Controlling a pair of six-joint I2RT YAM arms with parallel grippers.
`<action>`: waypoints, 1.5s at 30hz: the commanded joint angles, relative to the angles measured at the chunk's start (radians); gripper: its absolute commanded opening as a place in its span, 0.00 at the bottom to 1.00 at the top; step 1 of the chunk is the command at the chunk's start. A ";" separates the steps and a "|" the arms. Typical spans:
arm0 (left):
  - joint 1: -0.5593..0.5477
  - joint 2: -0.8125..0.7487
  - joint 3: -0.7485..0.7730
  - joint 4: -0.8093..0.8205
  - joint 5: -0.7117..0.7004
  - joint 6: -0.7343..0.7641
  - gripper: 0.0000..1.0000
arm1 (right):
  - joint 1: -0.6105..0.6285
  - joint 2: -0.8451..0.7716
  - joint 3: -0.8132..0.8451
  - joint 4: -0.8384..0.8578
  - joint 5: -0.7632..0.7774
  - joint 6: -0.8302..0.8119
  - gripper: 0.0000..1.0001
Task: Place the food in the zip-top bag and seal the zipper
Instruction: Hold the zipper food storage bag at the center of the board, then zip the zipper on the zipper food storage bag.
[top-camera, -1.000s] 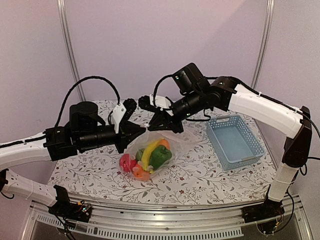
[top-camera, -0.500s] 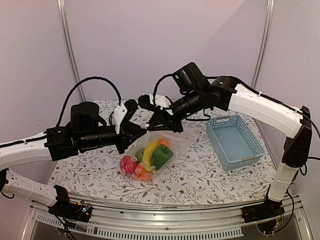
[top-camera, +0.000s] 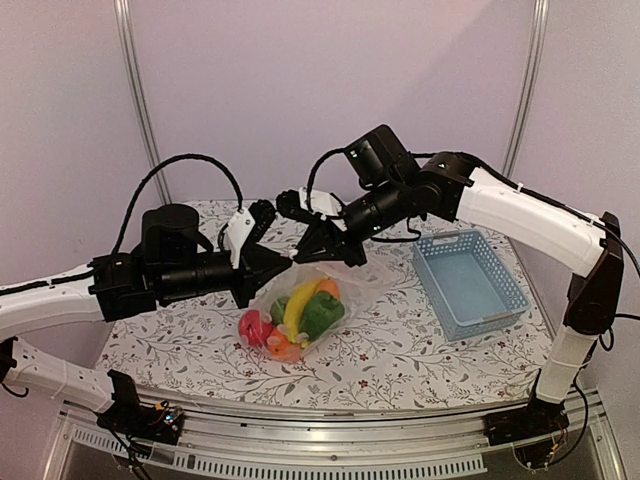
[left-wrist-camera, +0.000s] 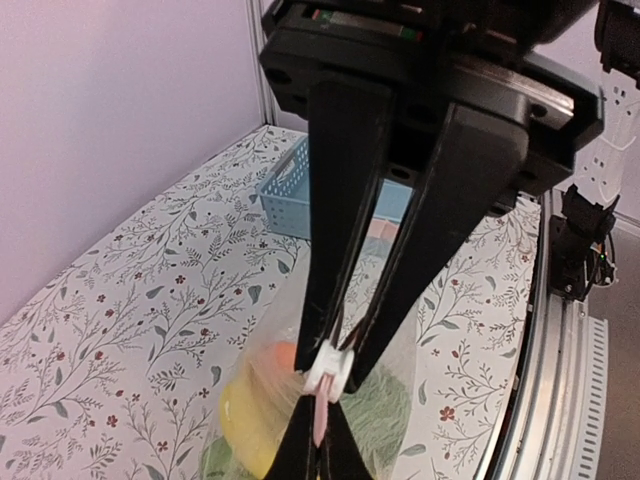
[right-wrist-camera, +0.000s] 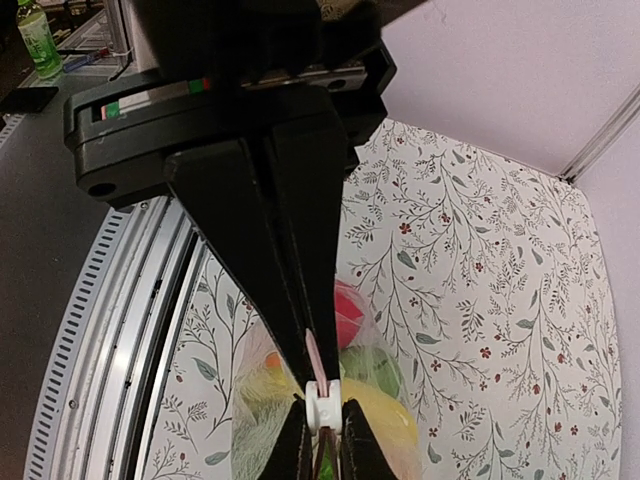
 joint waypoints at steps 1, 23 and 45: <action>-0.010 0.006 -0.002 -0.018 -0.046 0.004 0.00 | 0.003 0.019 0.025 -0.020 -0.024 -0.001 0.01; -0.001 -0.138 -0.046 -0.066 -0.173 0.004 0.00 | -0.204 -0.154 -0.320 -0.103 -0.018 -0.087 0.01; 0.019 -0.193 -0.055 -0.091 -0.201 0.029 0.00 | -0.453 -0.289 -0.557 -0.168 0.011 -0.193 0.00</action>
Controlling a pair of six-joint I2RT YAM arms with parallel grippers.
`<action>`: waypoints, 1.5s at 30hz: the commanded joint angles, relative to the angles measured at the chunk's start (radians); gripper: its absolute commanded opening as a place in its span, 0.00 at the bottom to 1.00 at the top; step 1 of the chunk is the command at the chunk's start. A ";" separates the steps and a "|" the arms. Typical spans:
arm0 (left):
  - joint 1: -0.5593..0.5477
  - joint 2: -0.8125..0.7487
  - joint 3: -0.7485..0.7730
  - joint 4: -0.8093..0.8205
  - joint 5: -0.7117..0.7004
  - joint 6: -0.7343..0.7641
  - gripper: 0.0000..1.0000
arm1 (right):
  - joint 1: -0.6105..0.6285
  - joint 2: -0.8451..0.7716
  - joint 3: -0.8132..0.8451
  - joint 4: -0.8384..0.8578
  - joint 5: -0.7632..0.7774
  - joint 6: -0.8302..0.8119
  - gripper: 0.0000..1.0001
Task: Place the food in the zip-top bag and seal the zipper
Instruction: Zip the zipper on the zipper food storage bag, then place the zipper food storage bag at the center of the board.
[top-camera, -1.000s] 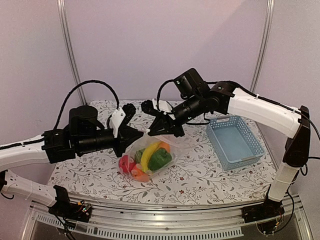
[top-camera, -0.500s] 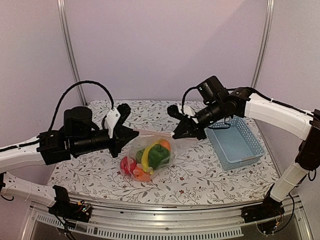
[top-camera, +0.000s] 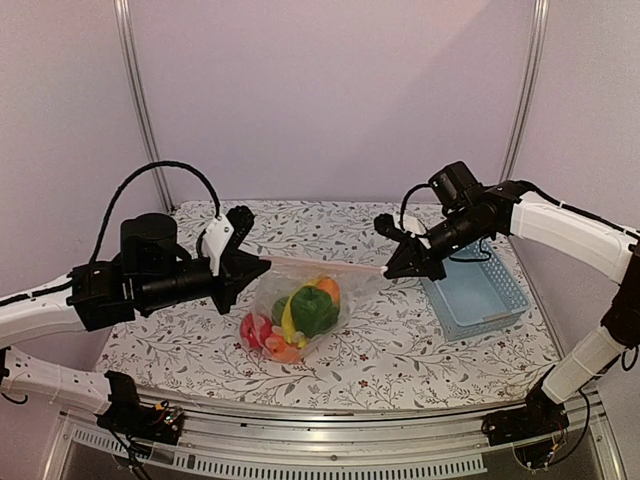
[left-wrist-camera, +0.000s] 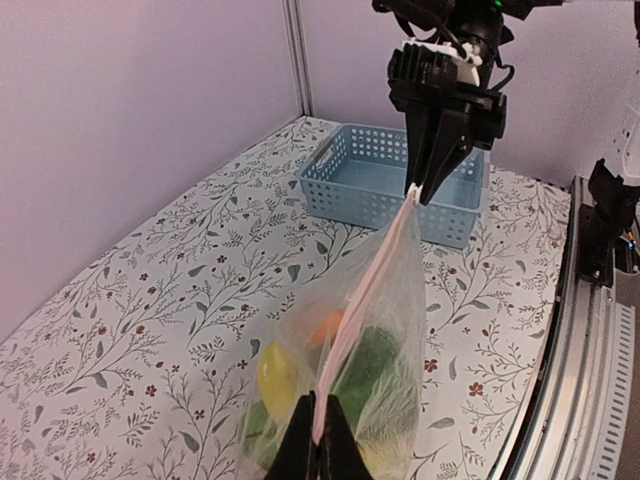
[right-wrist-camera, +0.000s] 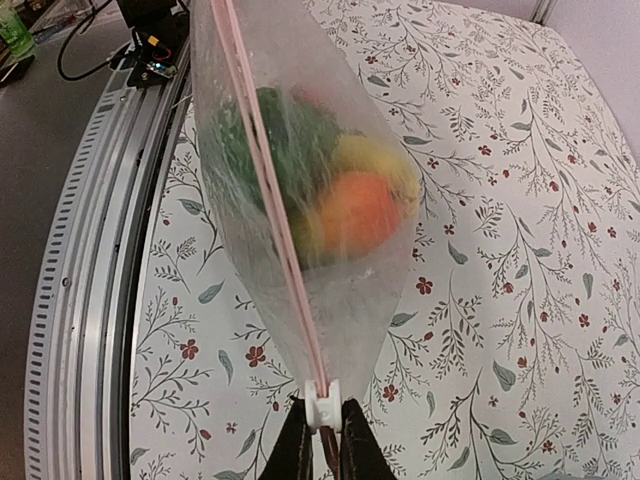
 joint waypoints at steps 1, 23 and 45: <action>0.029 -0.065 -0.006 -0.002 -0.077 0.002 0.00 | -0.082 -0.021 -0.038 -0.141 0.126 -0.034 0.00; 0.067 -0.031 -0.016 0.107 -0.093 0.088 0.00 | -0.104 -0.015 0.019 -0.142 0.154 -0.054 0.01; 0.424 0.379 0.120 0.166 0.517 0.311 0.04 | -0.180 0.202 0.254 -0.085 0.056 -0.108 0.05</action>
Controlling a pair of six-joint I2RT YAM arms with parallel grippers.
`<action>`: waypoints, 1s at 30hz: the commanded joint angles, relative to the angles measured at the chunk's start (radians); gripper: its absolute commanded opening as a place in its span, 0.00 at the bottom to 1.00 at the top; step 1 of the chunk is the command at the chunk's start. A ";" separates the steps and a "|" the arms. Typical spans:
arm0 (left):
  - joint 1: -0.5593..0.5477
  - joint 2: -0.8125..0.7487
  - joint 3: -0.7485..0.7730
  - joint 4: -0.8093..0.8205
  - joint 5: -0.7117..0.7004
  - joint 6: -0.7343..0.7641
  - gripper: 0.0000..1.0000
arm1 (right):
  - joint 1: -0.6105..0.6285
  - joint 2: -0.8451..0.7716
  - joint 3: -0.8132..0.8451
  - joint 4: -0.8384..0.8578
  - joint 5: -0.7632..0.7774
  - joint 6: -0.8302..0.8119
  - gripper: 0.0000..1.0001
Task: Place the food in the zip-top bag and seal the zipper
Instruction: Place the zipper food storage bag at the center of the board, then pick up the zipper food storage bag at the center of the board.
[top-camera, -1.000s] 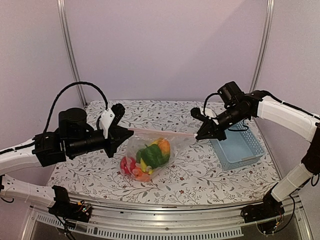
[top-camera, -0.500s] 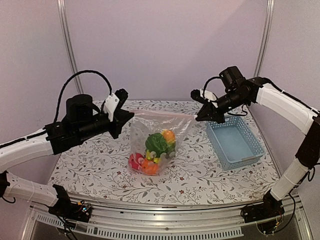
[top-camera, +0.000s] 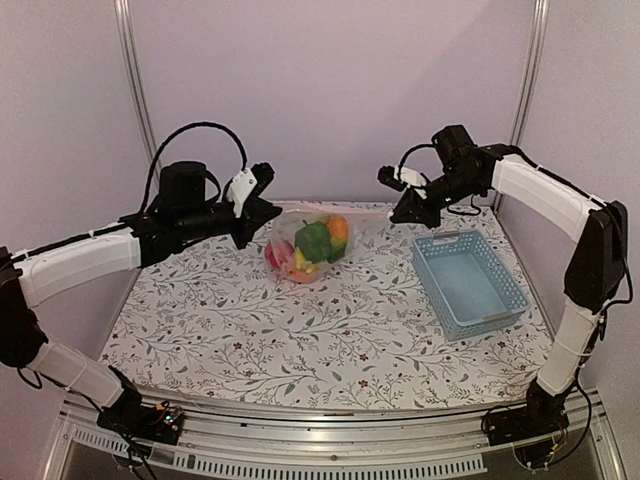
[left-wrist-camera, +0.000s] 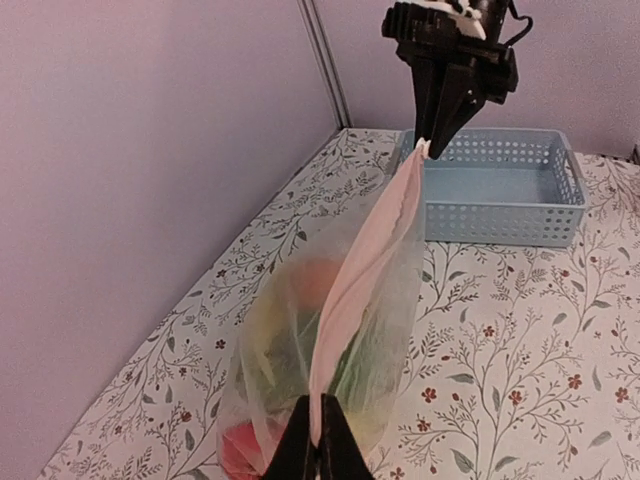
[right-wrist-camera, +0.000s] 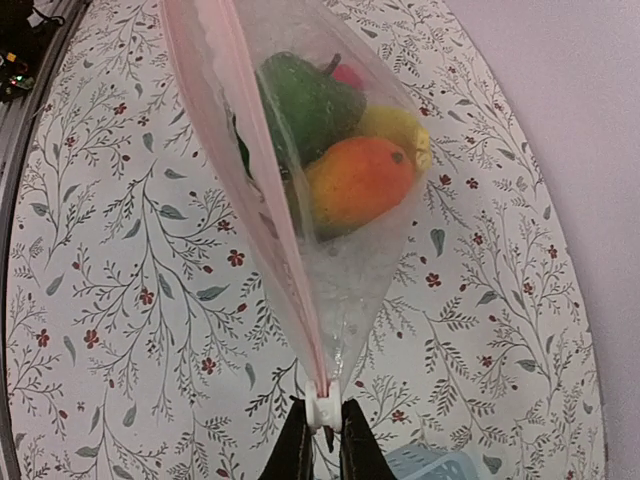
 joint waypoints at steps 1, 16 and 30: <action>-0.015 -0.052 -0.144 -0.054 0.110 -0.018 0.06 | 0.004 -0.114 -0.254 -0.013 -0.065 -0.054 0.06; -0.241 -0.185 -0.217 -0.429 -0.227 0.036 0.37 | 0.203 -0.447 -0.753 0.022 0.049 -0.054 0.46; -0.251 0.035 0.137 -0.186 -0.422 -0.200 0.46 | -0.056 -0.509 -0.407 0.148 -0.192 0.252 0.48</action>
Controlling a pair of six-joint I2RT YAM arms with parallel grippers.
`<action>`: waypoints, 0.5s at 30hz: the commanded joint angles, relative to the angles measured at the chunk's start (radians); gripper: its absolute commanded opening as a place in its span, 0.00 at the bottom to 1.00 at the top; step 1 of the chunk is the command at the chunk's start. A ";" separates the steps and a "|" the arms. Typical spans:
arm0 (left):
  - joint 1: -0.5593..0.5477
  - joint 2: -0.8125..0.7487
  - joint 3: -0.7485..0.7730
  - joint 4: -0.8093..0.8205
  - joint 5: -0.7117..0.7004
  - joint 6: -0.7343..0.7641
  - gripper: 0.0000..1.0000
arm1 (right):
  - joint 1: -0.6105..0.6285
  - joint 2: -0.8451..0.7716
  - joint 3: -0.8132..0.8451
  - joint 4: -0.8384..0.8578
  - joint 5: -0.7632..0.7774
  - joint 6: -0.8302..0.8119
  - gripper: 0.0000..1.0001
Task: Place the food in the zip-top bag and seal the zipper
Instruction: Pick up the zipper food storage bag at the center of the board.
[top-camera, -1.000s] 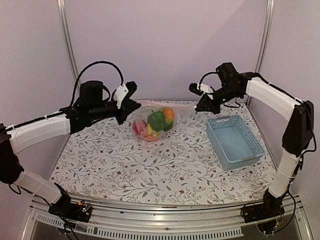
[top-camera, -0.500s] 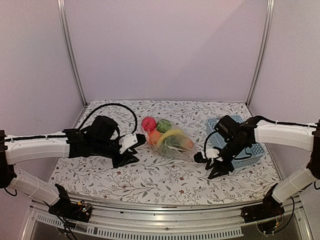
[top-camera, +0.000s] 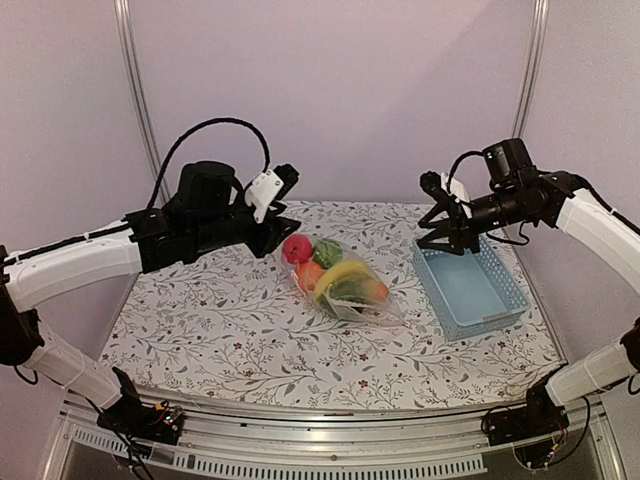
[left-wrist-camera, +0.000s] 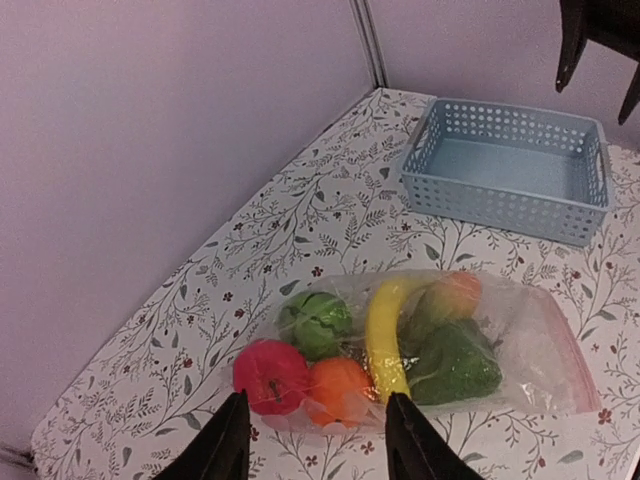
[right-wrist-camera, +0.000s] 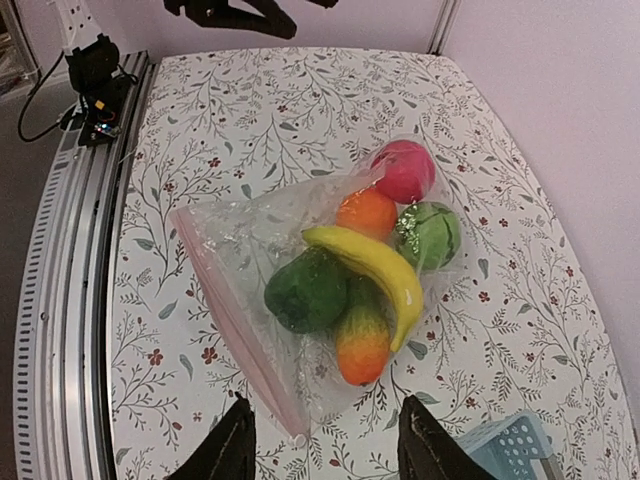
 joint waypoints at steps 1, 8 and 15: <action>-0.015 0.099 0.106 0.033 -0.051 -0.112 0.46 | -0.127 -0.033 0.062 0.136 -0.064 0.215 0.52; -0.070 0.116 0.164 0.071 0.016 -0.112 0.52 | -0.423 -0.113 0.037 0.386 -0.136 0.534 0.99; -0.215 0.116 0.139 -0.016 0.223 0.108 0.57 | -0.447 -0.175 -0.027 0.425 -0.021 0.612 0.99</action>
